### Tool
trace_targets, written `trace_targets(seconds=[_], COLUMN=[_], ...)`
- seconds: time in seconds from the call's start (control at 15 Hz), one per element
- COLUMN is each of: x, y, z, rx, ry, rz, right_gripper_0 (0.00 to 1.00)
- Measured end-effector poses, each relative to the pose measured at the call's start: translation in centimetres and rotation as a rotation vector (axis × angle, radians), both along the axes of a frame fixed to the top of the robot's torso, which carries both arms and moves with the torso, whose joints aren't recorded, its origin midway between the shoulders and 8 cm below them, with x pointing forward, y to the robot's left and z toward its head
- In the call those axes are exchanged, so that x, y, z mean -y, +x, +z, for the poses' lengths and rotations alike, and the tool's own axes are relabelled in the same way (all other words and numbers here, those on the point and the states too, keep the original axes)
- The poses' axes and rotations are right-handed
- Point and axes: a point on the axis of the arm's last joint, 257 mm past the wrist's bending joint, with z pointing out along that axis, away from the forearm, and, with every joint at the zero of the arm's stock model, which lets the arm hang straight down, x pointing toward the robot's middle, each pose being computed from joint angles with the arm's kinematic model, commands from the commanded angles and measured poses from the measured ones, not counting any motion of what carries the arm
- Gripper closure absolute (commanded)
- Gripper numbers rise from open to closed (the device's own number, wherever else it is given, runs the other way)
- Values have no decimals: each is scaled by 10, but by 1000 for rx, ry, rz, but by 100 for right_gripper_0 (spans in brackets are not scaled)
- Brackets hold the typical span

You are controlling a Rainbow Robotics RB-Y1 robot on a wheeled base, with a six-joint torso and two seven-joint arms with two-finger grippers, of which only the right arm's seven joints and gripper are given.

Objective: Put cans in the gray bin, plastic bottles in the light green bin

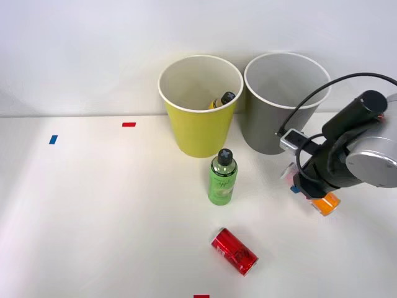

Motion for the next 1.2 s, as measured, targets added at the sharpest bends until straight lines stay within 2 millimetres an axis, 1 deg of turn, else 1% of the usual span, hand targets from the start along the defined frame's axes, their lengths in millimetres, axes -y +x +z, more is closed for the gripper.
trace_targets(seconds=[0.27, 0.53, 0.67, 0.8, 1.0, 1.2], x=[6, 8, 6, 3, 7, 5], y=[-26, -42, -51, -54, -56, -47], z=[29, 61, 77, 94, 115, 137], rx=[76, 188, 260, 341, 446, 537], ry=[82, 168, 215, 267, 306, 385], rz=[-17, -44, -57, -71, -102, -117], right_gripper_0=[100, 100, 100, 100, 100, 100])
